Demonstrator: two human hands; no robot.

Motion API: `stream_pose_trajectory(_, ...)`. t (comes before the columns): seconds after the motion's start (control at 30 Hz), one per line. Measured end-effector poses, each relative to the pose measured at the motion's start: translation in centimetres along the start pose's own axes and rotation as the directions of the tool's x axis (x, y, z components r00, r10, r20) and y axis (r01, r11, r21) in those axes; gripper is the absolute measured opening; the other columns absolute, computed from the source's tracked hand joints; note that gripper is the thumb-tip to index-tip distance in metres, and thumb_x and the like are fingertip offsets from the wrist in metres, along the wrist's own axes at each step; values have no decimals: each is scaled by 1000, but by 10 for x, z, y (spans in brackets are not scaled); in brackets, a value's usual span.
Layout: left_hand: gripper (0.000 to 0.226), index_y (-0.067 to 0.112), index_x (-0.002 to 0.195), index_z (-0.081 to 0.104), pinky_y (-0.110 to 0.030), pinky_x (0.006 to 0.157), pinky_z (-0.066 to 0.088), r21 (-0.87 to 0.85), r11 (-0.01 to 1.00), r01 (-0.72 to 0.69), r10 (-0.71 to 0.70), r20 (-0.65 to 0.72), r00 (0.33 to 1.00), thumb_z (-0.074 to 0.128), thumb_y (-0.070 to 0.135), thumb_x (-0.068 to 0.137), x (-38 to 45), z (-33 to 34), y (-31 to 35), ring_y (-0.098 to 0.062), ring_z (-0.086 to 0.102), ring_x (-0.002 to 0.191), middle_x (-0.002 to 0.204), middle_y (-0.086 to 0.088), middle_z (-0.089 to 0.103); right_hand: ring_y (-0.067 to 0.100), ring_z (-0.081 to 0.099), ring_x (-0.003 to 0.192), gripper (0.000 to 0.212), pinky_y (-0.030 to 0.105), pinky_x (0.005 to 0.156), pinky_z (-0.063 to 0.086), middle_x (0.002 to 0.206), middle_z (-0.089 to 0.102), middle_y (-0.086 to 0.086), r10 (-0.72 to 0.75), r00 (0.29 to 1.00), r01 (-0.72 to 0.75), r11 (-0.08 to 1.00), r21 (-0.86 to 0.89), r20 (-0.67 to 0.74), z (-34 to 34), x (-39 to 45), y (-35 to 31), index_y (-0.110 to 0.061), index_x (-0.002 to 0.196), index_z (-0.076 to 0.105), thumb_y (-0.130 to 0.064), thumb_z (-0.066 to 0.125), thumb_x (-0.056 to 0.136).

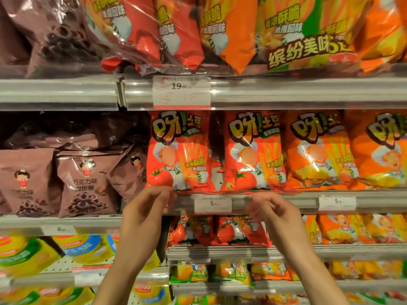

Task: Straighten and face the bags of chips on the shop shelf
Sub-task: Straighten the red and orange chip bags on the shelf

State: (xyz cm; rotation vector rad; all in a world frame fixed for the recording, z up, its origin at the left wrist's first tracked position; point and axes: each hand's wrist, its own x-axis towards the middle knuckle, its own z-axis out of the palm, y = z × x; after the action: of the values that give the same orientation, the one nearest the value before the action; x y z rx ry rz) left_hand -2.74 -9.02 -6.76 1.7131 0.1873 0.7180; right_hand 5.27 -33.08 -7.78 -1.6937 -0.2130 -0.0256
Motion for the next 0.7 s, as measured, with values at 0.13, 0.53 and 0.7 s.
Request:
stream_pose_trajectory(0.13, 19, 15, 92, 75, -16, 72, 48, -38, 999, -34, 35, 16, 999, 57, 12, 99, 13, -7, 4, -15, 65, 82, 90, -5, 74, 16, 70, 80, 15, 28, 82, 57, 83, 75, 5, -20, 1000, 21, 999, 47, -11, 13, 5, -9, -13, 94, 73, -17, 59, 99)
stream_pose_trajectory(0.53, 64, 27, 144, 42, -37, 111, 40, 190, 977, -101, 101, 9, 995, 58, 54, 89, 80, -18, -3, -11, 49, 131, 143, 4, 50, -3, 58, 111, 35, 21, 100, 45, 120, 62, -18, -181, 983, 182, 969, -169, 23, 87, 42, -58, -26, 130, 60, -40, 59, 98)
stream_pose_trajectory(0.7, 85, 30, 157, 12, -36, 114, 30, 158, 982, 104, -127, 143, 981, 50, 67, 91, 117, 3, 3, -20, 40, 141, 154, 2, 42, 19, 40, 142, 91, 30, 109, 33, 157, 39, 1, -63, 991, 91, 964, -248, 118, 120, 79, -72, -14, 159, 17, -67, 49, 92)
